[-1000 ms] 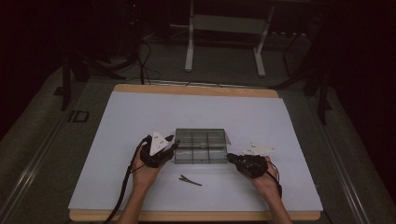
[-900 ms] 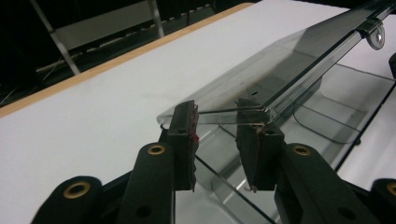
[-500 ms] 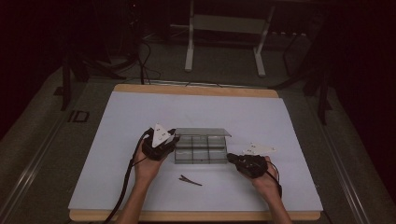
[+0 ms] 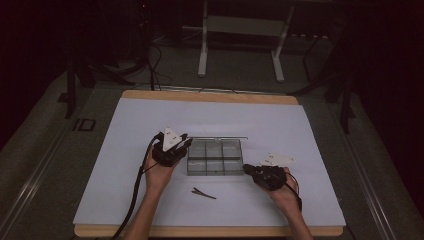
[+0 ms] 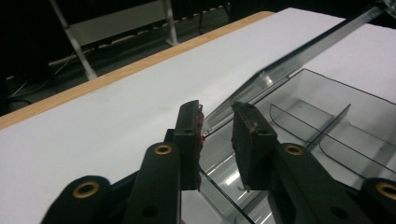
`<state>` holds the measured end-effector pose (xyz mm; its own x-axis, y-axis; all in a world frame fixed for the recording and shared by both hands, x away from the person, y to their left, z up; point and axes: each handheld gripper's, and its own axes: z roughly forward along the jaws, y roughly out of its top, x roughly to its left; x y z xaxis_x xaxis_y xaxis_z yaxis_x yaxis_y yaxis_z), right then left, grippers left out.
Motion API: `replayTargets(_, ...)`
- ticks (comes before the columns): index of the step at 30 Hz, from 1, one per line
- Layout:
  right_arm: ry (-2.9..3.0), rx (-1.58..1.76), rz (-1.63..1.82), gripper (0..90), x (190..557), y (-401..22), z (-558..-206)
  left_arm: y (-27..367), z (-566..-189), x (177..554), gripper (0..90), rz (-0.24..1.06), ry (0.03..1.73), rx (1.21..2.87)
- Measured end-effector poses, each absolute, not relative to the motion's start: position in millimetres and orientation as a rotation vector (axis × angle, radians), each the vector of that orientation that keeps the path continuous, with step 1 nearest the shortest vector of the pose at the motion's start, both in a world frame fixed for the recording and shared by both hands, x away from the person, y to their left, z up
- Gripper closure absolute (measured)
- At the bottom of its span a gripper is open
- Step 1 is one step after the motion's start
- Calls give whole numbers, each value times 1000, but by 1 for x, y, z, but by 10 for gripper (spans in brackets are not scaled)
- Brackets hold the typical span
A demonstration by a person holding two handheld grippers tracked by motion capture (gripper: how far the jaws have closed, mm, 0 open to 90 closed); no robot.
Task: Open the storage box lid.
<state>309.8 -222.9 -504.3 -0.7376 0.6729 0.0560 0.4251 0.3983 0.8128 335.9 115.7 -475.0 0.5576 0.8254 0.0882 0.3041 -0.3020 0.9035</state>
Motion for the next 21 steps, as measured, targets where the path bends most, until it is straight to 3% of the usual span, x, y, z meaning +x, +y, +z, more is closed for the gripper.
replayTargets(7, 2379, 966, 1258, 852, 310, -223, -505, 119, -470, 339, 801, 712, 951, 1831)
replayTargets(21, 2379, 967, 1261, 851, 310, -223, -505, 116, -470, 349, 821, 726, 922, 1860)
